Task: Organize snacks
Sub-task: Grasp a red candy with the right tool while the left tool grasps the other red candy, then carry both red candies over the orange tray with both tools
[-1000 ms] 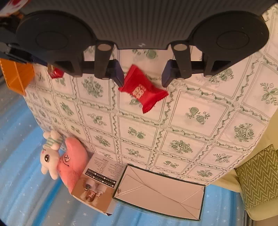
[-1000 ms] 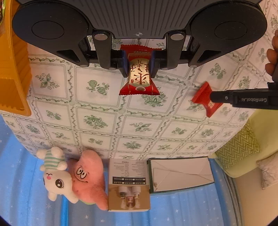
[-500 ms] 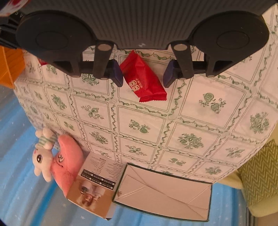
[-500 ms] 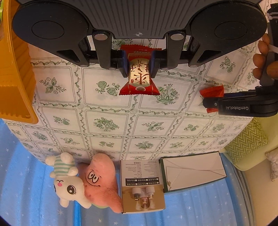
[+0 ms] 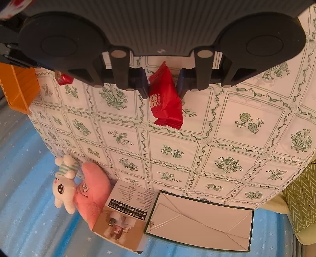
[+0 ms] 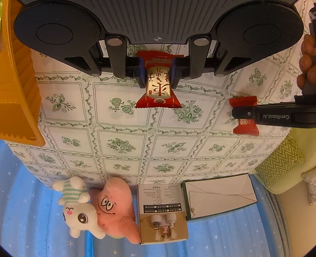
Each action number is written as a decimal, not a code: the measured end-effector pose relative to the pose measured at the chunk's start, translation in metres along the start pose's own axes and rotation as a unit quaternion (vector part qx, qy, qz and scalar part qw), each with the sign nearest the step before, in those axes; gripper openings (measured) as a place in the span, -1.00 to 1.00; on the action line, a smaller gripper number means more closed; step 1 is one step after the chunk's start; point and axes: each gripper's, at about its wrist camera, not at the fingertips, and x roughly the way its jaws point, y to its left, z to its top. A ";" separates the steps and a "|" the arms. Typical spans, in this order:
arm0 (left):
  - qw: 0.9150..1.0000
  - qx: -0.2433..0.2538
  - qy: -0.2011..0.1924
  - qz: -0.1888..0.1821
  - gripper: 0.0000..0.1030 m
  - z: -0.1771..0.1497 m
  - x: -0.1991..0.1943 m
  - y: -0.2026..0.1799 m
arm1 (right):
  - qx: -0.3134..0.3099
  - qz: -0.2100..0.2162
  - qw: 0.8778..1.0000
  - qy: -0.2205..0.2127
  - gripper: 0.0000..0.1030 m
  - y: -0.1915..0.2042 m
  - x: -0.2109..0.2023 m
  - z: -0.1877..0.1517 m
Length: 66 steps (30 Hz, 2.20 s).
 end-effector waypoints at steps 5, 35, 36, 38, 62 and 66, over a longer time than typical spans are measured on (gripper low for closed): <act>1.000 0.019 0.006 -0.012 -0.66 -0.010 -0.019 -0.011 | 0.009 0.004 1.000 -0.002 -0.49 0.000 -0.010 -0.005; 0.996 0.074 0.016 -0.044 -0.71 -0.129 -0.159 -0.107 | 0.076 -0.020 0.997 -0.002 -0.50 -0.018 -0.177 -0.099; 0.996 0.075 0.015 -0.043 -0.71 -0.132 -0.164 -0.109 | 0.076 -0.021 0.997 -0.003 -0.50 -0.019 -0.182 -0.102; 0.996 0.076 0.014 -0.044 -0.71 -0.137 -0.173 -0.113 | 0.078 -0.023 0.997 -0.005 -0.50 -0.020 -0.191 -0.106; 0.992 0.108 0.019 -0.067 -0.71 -0.158 -0.201 -0.160 | 0.104 -0.047 0.993 -0.024 -0.50 -0.053 -0.245 -0.128; 0.991 0.112 0.021 -0.071 -0.71 -0.159 -0.201 -0.167 | 0.112 -0.050 0.992 -0.026 -0.50 -0.061 -0.250 -0.130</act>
